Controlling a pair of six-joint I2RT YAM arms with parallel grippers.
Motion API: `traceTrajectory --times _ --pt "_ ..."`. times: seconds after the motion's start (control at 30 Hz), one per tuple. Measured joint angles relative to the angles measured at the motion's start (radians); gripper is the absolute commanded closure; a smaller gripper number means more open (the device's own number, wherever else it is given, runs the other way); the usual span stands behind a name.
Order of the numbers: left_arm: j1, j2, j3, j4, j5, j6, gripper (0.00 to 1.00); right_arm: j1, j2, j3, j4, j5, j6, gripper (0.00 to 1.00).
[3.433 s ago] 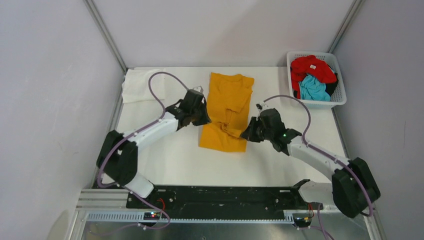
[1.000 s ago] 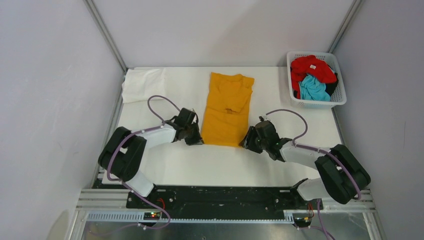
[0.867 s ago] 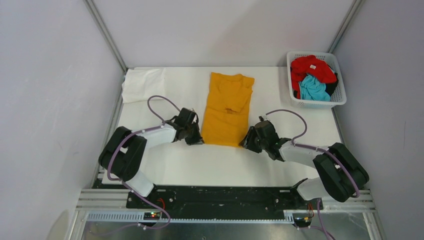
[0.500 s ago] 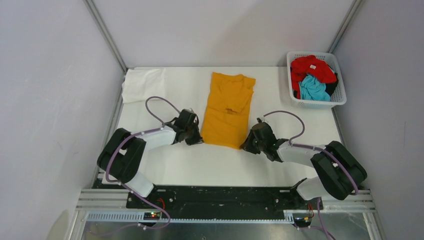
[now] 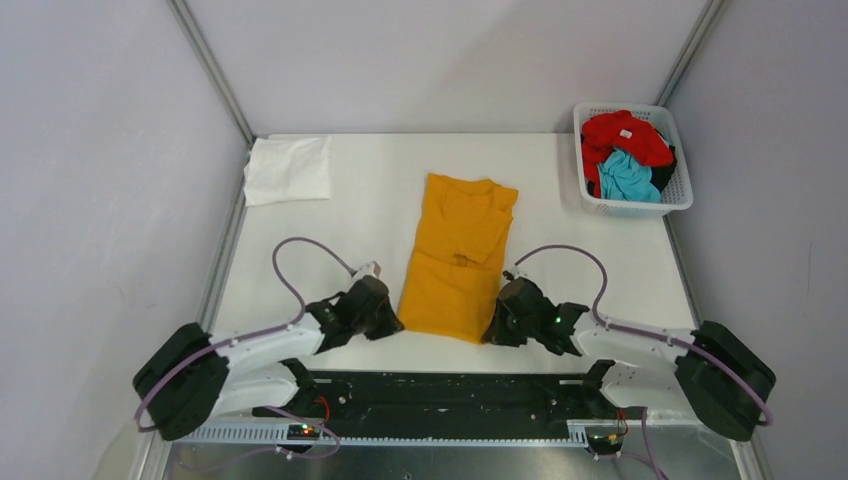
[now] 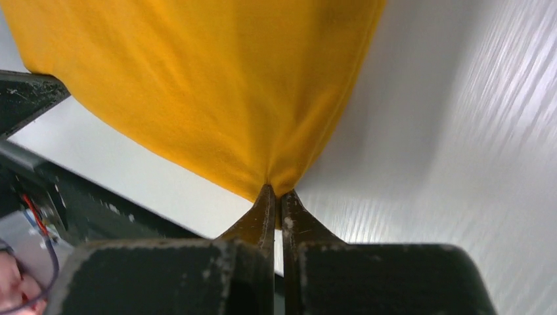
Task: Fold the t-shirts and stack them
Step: Fold the long partially folded tshirt into a neat square
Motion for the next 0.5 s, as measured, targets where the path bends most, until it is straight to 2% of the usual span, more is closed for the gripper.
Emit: traceTrajectory --times 0.3,0.5 --pt "-0.26 -0.327 -0.119 -0.213 -0.055 -0.145 1.0 0.167 -0.224 -0.014 -0.232 -0.038 0.036 1.0" --pt "-0.316 -0.423 -0.077 -0.303 -0.108 -0.134 1.0 0.172 -0.351 -0.012 -0.303 -0.04 0.045 1.0"
